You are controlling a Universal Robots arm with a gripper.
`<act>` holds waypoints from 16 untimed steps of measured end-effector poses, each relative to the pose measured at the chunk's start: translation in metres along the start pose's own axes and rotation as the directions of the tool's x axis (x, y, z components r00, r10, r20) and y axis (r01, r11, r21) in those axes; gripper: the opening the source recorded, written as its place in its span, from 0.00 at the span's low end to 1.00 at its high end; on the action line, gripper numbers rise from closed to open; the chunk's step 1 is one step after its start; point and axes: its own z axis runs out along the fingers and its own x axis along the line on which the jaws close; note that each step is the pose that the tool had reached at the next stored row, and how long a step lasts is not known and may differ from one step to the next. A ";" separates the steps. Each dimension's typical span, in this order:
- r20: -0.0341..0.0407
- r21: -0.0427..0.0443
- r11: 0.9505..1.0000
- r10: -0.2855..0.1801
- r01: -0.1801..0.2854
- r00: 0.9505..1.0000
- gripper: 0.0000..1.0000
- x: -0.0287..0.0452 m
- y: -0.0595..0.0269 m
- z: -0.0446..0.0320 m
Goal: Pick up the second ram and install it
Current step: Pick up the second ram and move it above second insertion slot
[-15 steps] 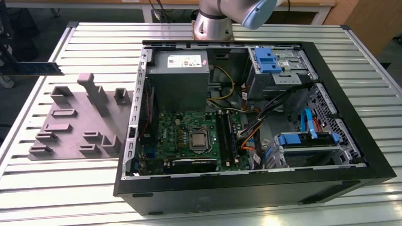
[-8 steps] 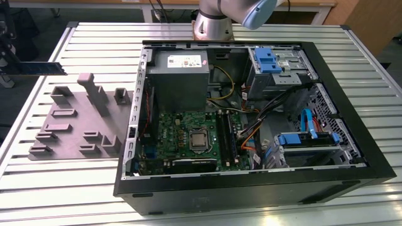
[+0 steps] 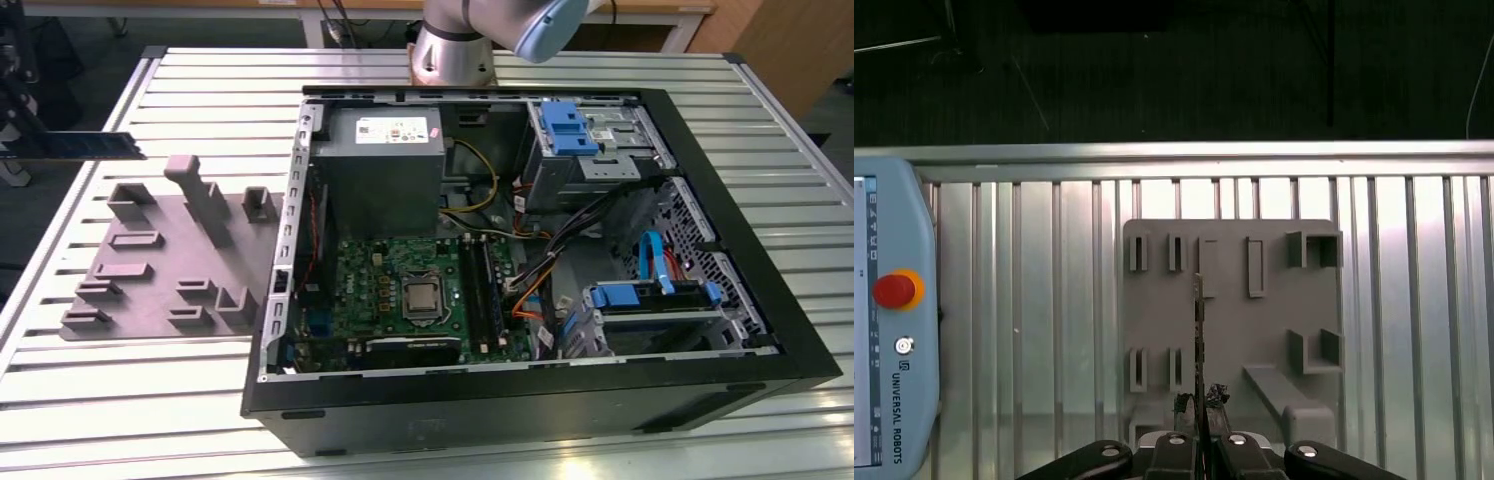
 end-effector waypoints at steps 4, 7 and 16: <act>0.000 0.000 1.000 0.000 0.000 1.000 0.14 0.0000 -0.0013 -0.0001; 0.000 0.000 1.000 0.000 0.000 1.000 0.14 -0.0001 -0.0023 -0.0001; 0.000 0.000 1.000 0.000 0.000 1.000 0.14 -0.0002 -0.0065 -0.0002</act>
